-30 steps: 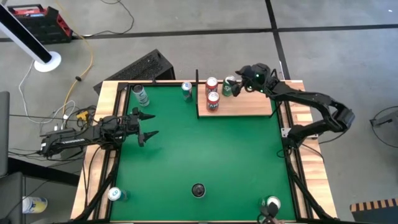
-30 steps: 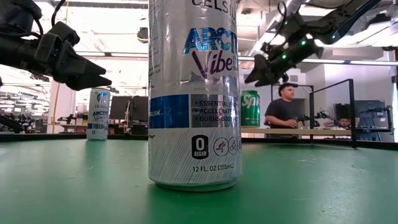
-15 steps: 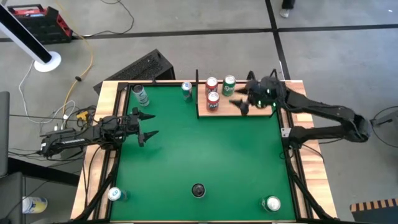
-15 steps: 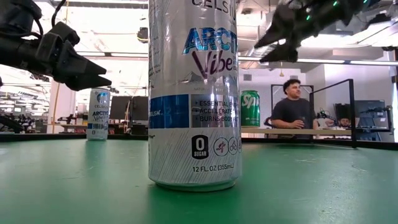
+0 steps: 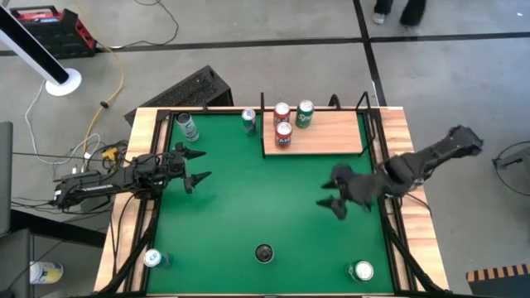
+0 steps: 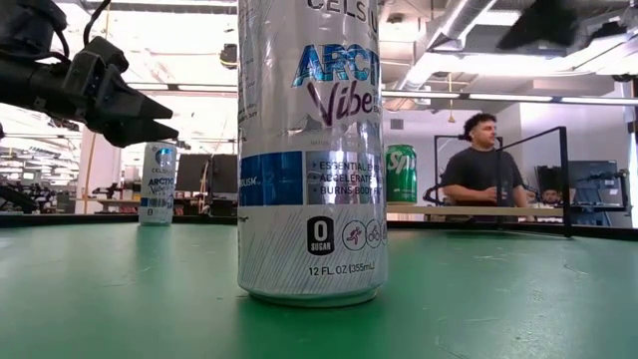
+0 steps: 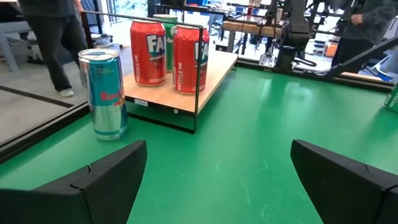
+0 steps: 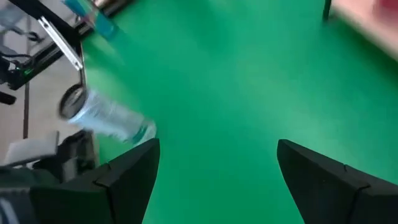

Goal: Place canned beverage on shelf
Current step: Put the green soda can on the shelf aligned with the other green soda can

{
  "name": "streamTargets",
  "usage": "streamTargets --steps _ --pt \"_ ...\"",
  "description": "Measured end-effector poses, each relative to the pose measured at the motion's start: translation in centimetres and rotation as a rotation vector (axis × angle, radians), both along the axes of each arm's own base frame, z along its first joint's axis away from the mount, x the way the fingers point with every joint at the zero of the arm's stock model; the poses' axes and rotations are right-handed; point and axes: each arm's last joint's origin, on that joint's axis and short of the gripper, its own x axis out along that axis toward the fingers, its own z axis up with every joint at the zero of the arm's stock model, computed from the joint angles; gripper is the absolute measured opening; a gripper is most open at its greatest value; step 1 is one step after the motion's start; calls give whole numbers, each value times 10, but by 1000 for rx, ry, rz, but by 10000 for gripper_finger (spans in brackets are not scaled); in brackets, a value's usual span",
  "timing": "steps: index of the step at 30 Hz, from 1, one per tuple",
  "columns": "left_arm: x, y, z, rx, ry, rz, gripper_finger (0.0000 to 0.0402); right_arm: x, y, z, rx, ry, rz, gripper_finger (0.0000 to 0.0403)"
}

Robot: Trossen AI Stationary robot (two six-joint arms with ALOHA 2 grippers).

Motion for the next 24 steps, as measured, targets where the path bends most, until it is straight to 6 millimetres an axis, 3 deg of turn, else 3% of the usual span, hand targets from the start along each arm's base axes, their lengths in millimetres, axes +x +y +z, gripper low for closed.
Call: streamTargets --steps 5,13,24 --pt "0 0 0 0 0 1 382 -15 39 9 108 276 -131 341" --pt "0 0 0 0 0 1 382 -22 86 0 295 724 -300 335" --pt "0 0 0 0 0 0 382 -21 119 -1 376 894 -222 335"
